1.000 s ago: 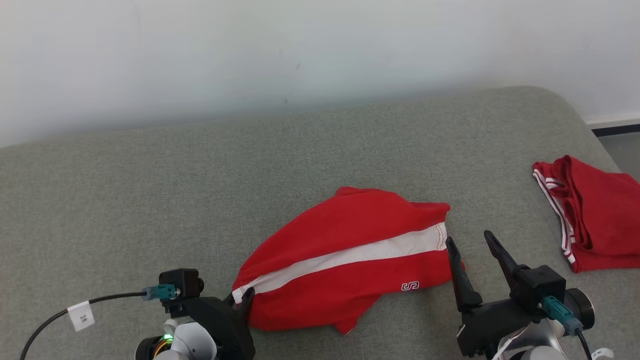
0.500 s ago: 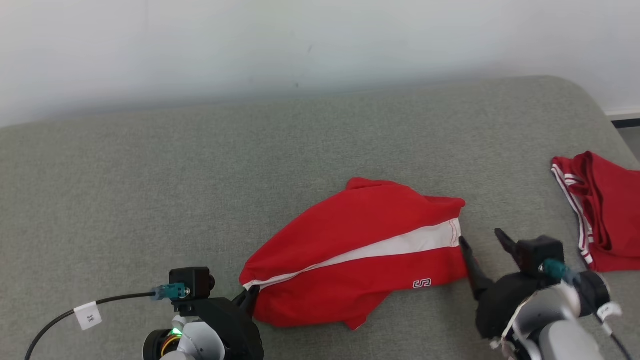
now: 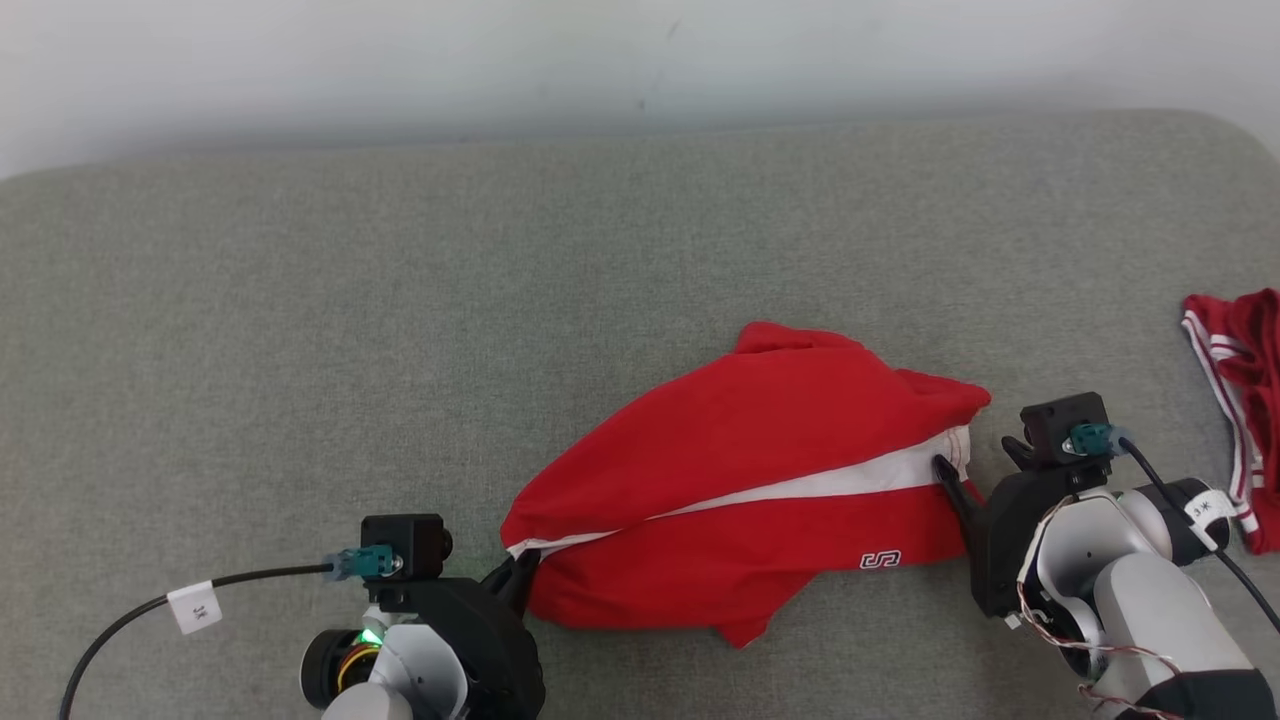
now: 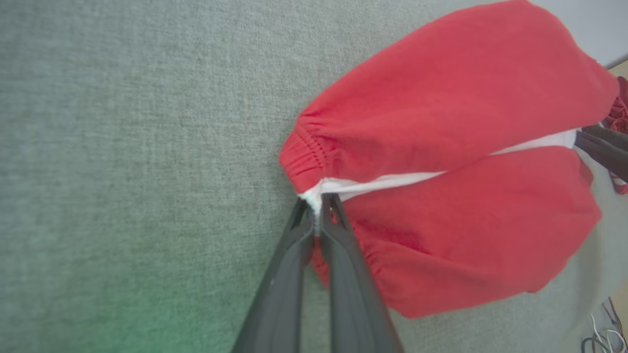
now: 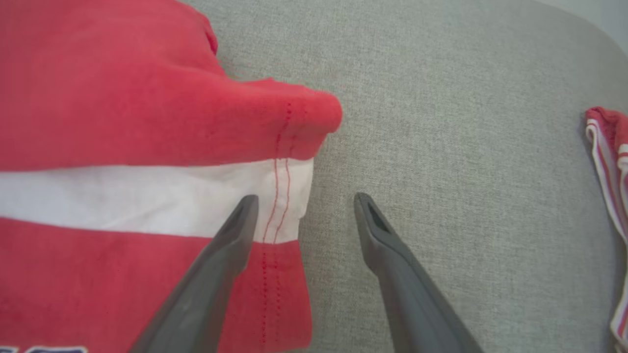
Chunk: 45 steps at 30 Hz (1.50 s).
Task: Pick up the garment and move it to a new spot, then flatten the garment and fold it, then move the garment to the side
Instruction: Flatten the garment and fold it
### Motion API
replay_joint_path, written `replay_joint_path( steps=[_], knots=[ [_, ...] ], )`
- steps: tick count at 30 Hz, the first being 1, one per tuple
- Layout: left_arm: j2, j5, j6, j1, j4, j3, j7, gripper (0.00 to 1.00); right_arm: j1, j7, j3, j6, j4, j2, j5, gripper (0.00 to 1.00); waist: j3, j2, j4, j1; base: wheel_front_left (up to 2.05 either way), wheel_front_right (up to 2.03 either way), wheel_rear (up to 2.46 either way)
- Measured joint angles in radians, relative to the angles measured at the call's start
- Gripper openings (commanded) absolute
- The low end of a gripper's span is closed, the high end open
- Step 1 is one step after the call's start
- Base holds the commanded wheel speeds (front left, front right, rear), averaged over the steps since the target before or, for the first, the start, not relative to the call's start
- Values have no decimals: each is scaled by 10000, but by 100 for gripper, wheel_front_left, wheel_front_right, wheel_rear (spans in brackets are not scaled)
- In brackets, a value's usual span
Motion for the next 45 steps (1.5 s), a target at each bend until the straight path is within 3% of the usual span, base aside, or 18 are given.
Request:
replay_joint_path(
  steps=[7,8,10,11,13,17,19,20,29,35,45],
  knots=[
    [-10,4,-48,-215,-17,-174,-84,0,-538,67,217,0,690,82,397,100,357,0,194,0,0,0,0],
    [-10,4,-50,-227,-12,-186,-86,0,-586,94,261,0,759,100,483,96,387,0,210,0,0,0,0],
    [-8,4,-50,-243,0,-201,-117,0,-694,188,295,2,907,105,593,71,431,-1,228,-1,0,0,0],
    [-8,4,-50,-247,8,-209,-119,0,-745,238,322,2,968,107,640,66,444,-1,228,-2,0,0,0],
    [-4,4,-48,-249,25,-219,-132,0,-810,278,378,2,1043,121,686,42,448,-2,215,-2,0,0,0],
    [8,2,-29,-249,54,-247,-161,0,-848,472,410,2,1093,130,740,35,395,-1,175,-2,0,0,0],
    [23,-12,-12,-246,69,-249,-163,0,-848,558,441,2,1074,128,738,19,351,-1,139,-2,0,0,0],
    [35,-12,10,-244,77,-253,-163,0,-847,608,445,2,1062,125,732,0,323,-1,121,-2,0,0,0],
    [40,-186,8,-182,-395,0,-965,0,-317,-4,0,2,17,138,874,0,-70,-1,37,-1,0,0,0],
    [42,-1035,-79,21,-1453,564,-1381,0,315,-397,-453,0,-1471,334,1896,0,-419,-1,-43,-2,0,0,0],
    [380,-2207,-180,-507,-3342,1024,-863,0,444,-982,-1045,0,-3931,391,2834,0,-828,-1,-364,-2,0,0,0]
  ],
)
